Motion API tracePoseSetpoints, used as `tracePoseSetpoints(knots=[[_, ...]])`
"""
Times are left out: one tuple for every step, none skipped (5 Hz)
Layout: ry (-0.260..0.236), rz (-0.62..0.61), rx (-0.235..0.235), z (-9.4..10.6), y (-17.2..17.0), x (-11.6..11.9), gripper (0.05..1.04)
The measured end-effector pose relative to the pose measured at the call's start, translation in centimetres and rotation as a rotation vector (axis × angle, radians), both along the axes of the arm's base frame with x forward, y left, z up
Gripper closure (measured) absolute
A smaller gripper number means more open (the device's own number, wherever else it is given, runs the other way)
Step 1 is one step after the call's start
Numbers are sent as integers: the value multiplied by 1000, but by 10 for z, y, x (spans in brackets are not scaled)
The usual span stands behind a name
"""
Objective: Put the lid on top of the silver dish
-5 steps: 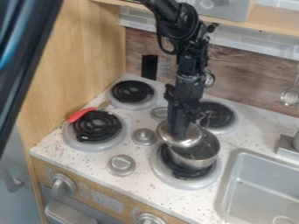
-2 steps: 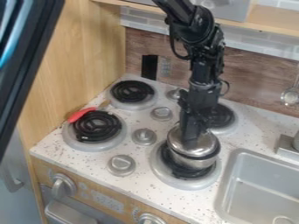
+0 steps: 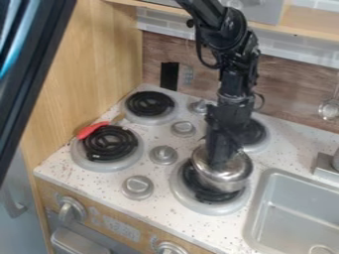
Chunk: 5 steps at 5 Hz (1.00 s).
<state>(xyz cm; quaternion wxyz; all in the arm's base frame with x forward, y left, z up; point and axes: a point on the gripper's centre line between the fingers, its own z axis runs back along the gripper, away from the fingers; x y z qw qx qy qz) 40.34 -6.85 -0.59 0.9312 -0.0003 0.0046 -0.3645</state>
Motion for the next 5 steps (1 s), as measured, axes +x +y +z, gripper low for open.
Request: tracePoseSetpoints(knots=[[1, 57, -35, 6, 3, 5, 188], [-5, 133, -73, 16, 2, 12, 56], [-20, 365, -108, 37, 21, 23, 80], [-42, 569, -122, 48, 49, 28, 85], [-86, 608, -97, 48, 56, 34, 85]])
